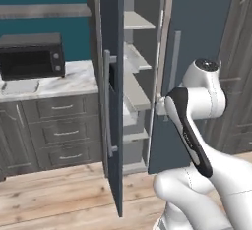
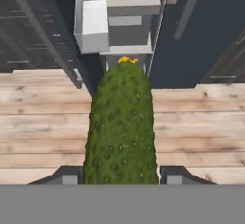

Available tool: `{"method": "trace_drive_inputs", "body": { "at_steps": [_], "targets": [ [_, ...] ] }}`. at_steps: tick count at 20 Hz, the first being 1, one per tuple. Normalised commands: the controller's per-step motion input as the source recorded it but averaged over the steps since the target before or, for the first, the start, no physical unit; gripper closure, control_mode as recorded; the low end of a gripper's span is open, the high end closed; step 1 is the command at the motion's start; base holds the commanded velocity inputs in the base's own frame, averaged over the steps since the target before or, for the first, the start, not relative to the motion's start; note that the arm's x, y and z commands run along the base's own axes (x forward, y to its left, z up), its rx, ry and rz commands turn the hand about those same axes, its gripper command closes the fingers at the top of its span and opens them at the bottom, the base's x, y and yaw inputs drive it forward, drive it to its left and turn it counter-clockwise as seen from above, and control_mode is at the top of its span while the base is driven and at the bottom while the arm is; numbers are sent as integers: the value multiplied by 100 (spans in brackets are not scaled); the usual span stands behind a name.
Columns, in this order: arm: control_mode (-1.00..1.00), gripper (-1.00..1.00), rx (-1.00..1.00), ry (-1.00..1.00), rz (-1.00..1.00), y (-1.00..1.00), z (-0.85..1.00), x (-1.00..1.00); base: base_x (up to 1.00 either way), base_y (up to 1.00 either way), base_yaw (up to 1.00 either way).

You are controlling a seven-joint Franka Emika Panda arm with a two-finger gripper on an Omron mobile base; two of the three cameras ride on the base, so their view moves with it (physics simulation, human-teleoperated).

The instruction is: Take the lemon and cucumber out of the freezer and place them in the tupperware container on the counter. Then put the tupperware containing the vegetables back in the freezer.

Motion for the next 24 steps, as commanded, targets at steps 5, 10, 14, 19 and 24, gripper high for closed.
{"method": "trace_drive_inputs", "body": {
  "at_steps": [5, 10, 14, 19, 24],
  "targets": [
    [100, 100, 0, 0, 0, 0, 0, 0, -32, 100, -7],
    [100, 100, 0, 0, 0, 0, 0, 0, 0, 100, -9],
    [100, 100, 0, 0, 0, 0, 0, 0, 34, 100, -9],
    [100, 100, 0, 0, 0, 0, 0, 0, 65, 100, -10],
    [100, 100, 0, 0, 0, 0, 0, 0, 88, 91, -7]
  ]
}}
